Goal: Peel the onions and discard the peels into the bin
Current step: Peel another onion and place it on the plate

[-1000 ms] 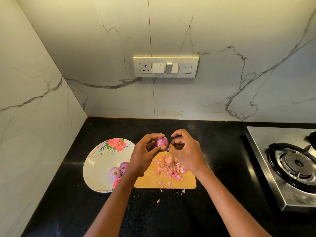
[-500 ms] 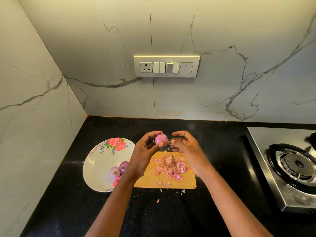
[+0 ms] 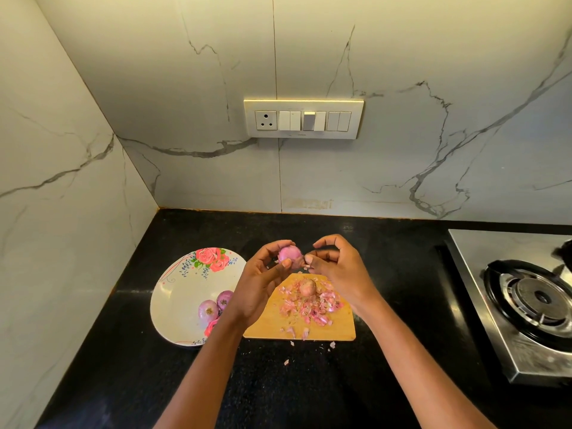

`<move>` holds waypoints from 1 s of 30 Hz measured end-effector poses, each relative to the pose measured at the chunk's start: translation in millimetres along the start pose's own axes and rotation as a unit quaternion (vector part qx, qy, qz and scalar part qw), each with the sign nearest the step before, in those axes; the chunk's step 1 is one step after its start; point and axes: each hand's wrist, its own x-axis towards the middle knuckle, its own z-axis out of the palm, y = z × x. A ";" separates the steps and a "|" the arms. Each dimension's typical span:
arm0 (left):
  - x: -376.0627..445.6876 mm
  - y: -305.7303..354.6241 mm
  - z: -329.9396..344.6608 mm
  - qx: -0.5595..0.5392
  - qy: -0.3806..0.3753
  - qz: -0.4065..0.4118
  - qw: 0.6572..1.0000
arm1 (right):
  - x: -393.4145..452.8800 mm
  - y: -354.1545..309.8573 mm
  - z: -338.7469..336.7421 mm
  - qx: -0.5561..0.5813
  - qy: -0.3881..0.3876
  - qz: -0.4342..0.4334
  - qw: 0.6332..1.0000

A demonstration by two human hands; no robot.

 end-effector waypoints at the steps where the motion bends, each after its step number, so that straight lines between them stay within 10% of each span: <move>1: -0.1 0.6 0.6 -0.028 -0.001 -0.007 1.000 | -0.7 -0.2 1.6 0.015 0.004 -0.001 1.000; 30: 3.0 -3.6 8.1 0.027 0.038 0.023 0.999 | -7.9 8.2 12.7 0.055 0.055 -0.074 0.994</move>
